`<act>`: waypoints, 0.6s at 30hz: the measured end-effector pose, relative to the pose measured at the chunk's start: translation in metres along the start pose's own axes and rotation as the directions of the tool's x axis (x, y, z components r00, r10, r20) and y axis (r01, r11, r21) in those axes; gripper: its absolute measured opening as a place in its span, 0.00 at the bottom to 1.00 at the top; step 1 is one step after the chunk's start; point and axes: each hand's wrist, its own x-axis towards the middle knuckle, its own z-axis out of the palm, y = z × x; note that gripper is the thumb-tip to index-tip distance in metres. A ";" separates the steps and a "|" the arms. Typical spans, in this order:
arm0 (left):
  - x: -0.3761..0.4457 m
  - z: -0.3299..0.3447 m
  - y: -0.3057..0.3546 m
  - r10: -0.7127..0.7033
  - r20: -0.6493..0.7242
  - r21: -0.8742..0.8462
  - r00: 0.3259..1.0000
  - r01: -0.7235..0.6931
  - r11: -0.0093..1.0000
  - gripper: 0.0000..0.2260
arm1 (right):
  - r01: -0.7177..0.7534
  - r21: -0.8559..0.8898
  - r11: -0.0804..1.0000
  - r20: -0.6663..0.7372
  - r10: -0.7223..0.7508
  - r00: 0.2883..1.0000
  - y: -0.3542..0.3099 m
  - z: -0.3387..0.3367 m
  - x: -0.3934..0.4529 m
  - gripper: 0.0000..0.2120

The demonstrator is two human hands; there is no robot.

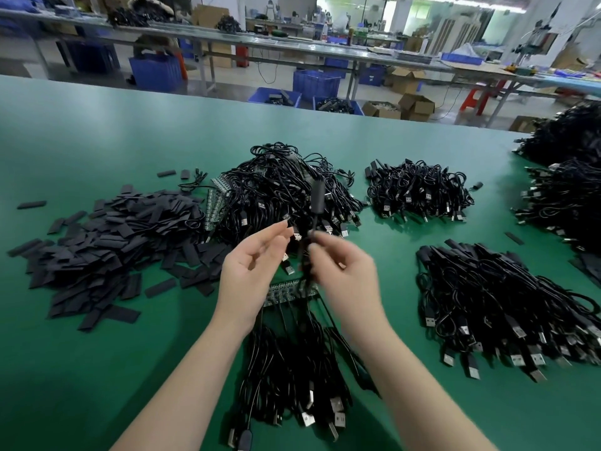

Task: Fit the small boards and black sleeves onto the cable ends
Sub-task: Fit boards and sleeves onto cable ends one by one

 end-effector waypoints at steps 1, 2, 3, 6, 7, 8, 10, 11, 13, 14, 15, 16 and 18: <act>0.000 -0.001 -0.001 -0.002 -0.018 0.016 1.000 0.003 1.000 0.10 | -0.006 0.063 0.998 -0.043 0.008 0.999 -0.008 -0.015 0.005 0.12; 0.000 -0.004 -0.002 0.004 -0.016 0.061 1.000 -0.003 0.998 0.10 | 0.012 0.068 0.998 -0.100 -0.005 0.995 -0.016 -0.033 0.011 0.11; -0.001 -0.006 -0.004 0.021 -0.009 0.170 1.000 -0.019 0.985 0.10 | 0.057 -0.034 0.998 -0.177 -0.062 0.982 -0.022 -0.055 0.019 0.11; -0.002 -0.007 -0.013 0.071 0.082 0.607 0.994 -0.107 0.787 0.11 | 0.023 -0.749 0.662 -0.290 -0.359 0.887 -0.030 -0.128 0.040 0.13; -0.003 -0.007 -0.015 0.071 0.125 0.692 0.990 -0.138 0.709 0.11 | -0.092 -0.874 0.478 -0.309 -0.400 0.863 -0.028 -0.149 0.045 0.14; -0.004 -0.006 -0.016 0.067 0.160 0.739 0.985 -0.165 0.653 0.11 | -0.203 -0.910 0.362 -0.345 -0.389 0.854 -0.024 -0.168 0.049 0.14; -0.004 -0.005 -0.017 0.014 0.208 0.779 0.978 -0.174 0.603 0.12 | -0.360 -0.911 0.199 -0.404 -0.263 0.876 -0.010 -0.195 0.054 0.16; -0.004 -0.004 -0.019 -0.022 0.237 0.790 0.971 -0.180 0.586 0.14 | -0.391 -0.913 0.119 -0.406 -0.157 0.900 -0.001 -0.202 0.054 0.17; -0.004 -0.003 -0.022 -0.094 0.284 0.811 0.954 -0.187 0.555 0.18 | -0.404 -0.914 0.043 -0.404 0.003 0.915 0.014 -0.208 0.050 0.16; -0.004 -0.003 -0.024 -0.116 0.299 0.818 0.947 -0.192 0.542 0.20 | -0.400 -0.915 0.049 -0.400 -0.009 0.916 0.018 -0.206 0.047 0.15; -0.003 -0.003 -0.024 -0.133 0.306 0.823 0.943 -0.192 0.534 0.21 | -0.393 -0.916 0.085 -0.399 -0.073 0.914 0.021 -0.204 0.047 0.13; -0.003 -0.002 -0.026 -0.141 0.311 0.827 0.940 -0.195 0.527 0.22 | -0.378 -0.917 0.123 -0.395 -0.169 0.903 0.021 -0.198 0.047 0.12; -0.002 -0.002 -0.027 -0.152 0.316 0.828 0.936 -0.194 0.526 0.21 | -0.284 -0.942 0.178 -0.331 -0.357 0.873 0.015 -0.176 0.043 0.11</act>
